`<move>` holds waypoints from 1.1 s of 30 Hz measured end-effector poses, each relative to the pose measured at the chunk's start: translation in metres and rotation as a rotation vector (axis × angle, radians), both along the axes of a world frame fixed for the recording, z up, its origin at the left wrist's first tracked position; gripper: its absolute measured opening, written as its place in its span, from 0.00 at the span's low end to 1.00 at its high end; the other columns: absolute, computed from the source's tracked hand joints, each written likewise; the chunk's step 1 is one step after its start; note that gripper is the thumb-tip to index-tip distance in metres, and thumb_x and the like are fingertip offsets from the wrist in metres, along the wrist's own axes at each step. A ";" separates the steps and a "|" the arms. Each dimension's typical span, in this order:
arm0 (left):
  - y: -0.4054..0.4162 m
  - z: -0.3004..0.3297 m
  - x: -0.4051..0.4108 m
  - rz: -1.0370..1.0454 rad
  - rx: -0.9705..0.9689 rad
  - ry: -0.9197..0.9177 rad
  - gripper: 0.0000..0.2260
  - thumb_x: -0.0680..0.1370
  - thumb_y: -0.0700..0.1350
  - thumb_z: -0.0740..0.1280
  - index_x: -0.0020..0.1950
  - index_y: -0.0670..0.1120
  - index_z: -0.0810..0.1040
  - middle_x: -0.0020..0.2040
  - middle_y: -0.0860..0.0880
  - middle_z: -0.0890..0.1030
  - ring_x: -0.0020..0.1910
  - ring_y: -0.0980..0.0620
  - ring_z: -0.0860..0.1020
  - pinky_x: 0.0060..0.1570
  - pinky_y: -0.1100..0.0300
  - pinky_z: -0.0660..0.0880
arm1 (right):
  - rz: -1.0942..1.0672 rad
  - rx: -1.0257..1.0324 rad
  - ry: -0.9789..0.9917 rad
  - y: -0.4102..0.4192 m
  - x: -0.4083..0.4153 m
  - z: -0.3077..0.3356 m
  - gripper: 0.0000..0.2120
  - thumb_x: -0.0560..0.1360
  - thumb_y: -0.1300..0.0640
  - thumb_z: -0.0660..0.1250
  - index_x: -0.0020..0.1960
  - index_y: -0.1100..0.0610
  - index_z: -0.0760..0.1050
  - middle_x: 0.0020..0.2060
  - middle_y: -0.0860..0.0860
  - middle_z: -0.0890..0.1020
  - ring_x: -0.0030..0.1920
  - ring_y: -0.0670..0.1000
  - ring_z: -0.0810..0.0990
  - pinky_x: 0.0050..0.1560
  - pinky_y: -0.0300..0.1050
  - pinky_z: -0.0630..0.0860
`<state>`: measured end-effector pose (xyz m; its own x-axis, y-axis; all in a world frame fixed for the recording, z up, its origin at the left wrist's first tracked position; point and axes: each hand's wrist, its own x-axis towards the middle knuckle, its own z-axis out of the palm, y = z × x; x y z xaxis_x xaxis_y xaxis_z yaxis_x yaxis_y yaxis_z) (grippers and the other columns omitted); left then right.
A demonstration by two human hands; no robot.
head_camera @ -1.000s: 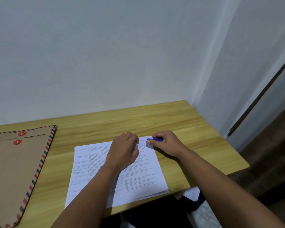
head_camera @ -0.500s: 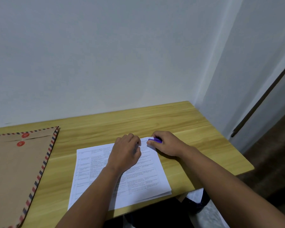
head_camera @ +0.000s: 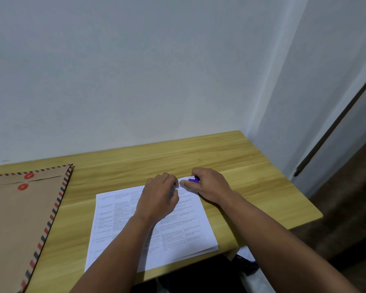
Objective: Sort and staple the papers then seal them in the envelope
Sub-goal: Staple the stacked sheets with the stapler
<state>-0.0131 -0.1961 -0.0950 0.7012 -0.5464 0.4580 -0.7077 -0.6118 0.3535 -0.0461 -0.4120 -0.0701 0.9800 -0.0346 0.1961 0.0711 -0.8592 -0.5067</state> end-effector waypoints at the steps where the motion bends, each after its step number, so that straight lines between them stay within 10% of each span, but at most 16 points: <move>1: 0.000 0.000 0.000 0.000 -0.002 0.002 0.08 0.74 0.44 0.69 0.51 0.51 0.75 0.44 0.58 0.73 0.42 0.53 0.73 0.45 0.54 0.69 | -0.017 0.005 -0.006 0.002 0.000 -0.001 0.28 0.74 0.29 0.65 0.37 0.54 0.67 0.29 0.48 0.72 0.31 0.48 0.69 0.33 0.47 0.63; 12: 0.000 0.001 0.000 0.006 -0.008 0.009 0.08 0.73 0.43 0.69 0.49 0.51 0.73 0.43 0.58 0.74 0.41 0.52 0.73 0.44 0.52 0.70 | -0.114 -0.001 -0.024 0.010 0.006 -0.006 0.23 0.74 0.38 0.68 0.36 0.57 0.68 0.29 0.53 0.74 0.31 0.49 0.68 0.31 0.46 0.62; 18: 0.000 -0.001 0.001 0.017 0.000 0.040 0.08 0.74 0.44 0.69 0.52 0.51 0.74 0.44 0.59 0.73 0.43 0.52 0.74 0.47 0.52 0.71 | -0.030 -0.072 0.087 -0.002 0.007 0.011 0.28 0.71 0.26 0.66 0.36 0.52 0.71 0.30 0.47 0.76 0.33 0.49 0.74 0.33 0.45 0.66; 33: -0.043 -0.010 0.010 0.048 0.081 0.015 0.12 0.74 0.47 0.64 0.56 0.55 0.82 0.54 0.54 0.78 0.52 0.45 0.74 0.52 0.48 0.71 | -0.394 -0.503 -0.086 -0.085 -0.038 -0.011 0.27 0.76 0.28 0.61 0.62 0.46 0.80 0.58 0.49 0.79 0.57 0.54 0.76 0.54 0.54 0.66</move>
